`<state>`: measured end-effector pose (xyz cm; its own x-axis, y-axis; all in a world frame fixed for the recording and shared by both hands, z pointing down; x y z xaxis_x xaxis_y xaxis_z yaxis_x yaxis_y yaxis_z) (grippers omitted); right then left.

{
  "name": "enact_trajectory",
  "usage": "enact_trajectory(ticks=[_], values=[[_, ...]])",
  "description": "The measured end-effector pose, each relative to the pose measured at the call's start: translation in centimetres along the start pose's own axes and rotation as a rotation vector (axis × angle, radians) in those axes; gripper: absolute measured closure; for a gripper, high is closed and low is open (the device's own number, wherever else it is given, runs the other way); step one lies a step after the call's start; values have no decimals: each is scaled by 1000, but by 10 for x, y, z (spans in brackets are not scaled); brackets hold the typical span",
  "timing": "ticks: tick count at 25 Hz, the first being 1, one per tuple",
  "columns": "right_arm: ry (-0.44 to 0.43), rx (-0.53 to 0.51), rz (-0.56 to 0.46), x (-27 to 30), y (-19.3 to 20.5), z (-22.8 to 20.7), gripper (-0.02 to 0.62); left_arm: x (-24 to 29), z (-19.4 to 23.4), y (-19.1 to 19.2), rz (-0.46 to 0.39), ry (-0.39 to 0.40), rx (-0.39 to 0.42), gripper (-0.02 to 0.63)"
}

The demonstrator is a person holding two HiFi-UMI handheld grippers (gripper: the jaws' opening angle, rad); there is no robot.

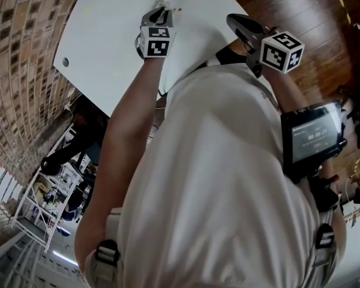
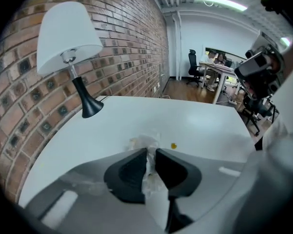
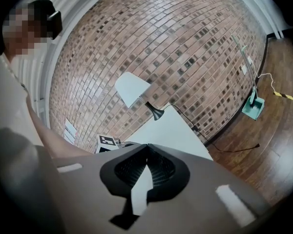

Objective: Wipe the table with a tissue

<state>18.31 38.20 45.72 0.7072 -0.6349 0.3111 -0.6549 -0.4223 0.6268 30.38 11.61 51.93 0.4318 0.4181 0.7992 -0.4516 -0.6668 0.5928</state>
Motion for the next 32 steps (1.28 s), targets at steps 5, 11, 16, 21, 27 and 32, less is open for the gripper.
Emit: enact_trajectory(ticks=[5,11,16,21,27,32], values=[[9,3,-5,-2,2,-2,588,9,-20,-9,-23,59,73,546],[20,10,-14,-5,4,-4,588,16,-65,-21,-53,236,229,546],[21,7,-35,-4,-2,-3,588,8,-99,-26,-78,441,346,545],[47,13,-56,-9,-6,-9,588,-13,-45,-21,-183,229,165,545],[67,27,-54,-16,2,-11,588,-22,35,20,-81,-43,-73,543],[75,35,-52,-21,4,-12,588,-16,39,31,-55,-69,-132,545]])
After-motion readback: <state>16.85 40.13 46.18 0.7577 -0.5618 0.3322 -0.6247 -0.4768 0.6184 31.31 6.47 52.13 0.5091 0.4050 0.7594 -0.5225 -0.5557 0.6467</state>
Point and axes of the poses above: the fingertips, and each gripper's own axes: x forward along the fingers, z to its left, y out of its underside, the point moved 10 cm from there along -x, backward along the fingers, and after that the axes turned 2 degrees about y, right-handed, at the moved point
